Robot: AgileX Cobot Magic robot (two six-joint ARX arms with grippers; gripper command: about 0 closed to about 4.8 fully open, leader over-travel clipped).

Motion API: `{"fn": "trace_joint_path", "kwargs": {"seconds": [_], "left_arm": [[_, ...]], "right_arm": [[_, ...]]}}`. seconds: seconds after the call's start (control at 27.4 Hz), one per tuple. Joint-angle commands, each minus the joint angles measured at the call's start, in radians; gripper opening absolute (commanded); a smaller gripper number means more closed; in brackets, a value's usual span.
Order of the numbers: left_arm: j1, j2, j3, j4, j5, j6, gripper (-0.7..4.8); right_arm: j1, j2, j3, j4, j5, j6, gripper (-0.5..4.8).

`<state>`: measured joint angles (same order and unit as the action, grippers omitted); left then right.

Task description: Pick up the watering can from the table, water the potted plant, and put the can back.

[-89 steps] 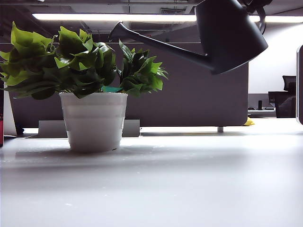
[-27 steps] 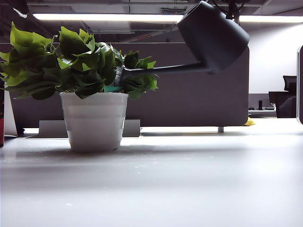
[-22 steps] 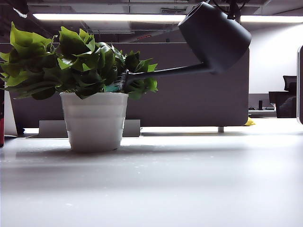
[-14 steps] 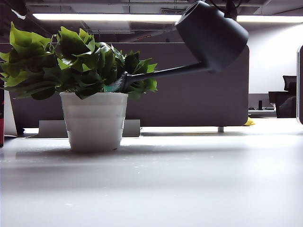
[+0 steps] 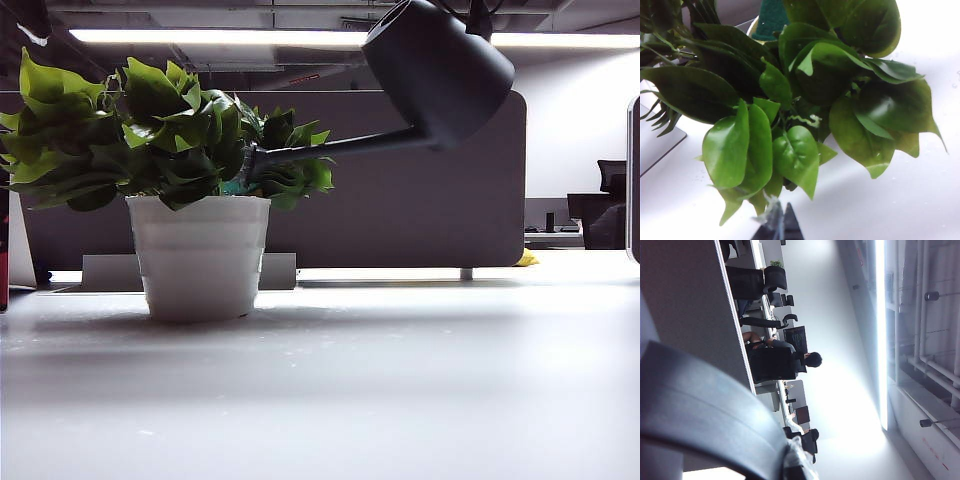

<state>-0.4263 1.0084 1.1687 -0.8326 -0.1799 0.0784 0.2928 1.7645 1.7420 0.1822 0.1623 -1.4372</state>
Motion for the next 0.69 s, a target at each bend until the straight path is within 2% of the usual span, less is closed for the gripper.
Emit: {"fn": "trace_joint_path", "kwargs": {"seconds": [0.04,0.15,0.26,0.51,0.69], "left_arm": [[-0.002,-0.003,0.004,0.000,0.000,0.004,-0.05],[-0.002,-0.005,0.004,0.000,0.000,0.004,-0.05],[-0.002,-0.005,0.004,0.004,0.000,0.004,-0.05],[-0.002,-0.019,0.004,0.006,0.000,0.004,-0.05],[-0.001,-0.032,0.004,0.012,-0.003,0.004,-0.05]], "right_arm": [[0.002,-0.016,0.021,0.084,0.002,0.049,-0.06],[0.002,-0.016,0.021,0.079,0.003,0.103,-0.06],[0.002,-0.018,0.021,0.045,0.000,0.229,-0.05],[-0.002,-0.021,0.021,-0.018,0.000,0.415,-0.05],[-0.016,-0.040,0.020,-0.050,-0.007,0.655,-0.05]]}}
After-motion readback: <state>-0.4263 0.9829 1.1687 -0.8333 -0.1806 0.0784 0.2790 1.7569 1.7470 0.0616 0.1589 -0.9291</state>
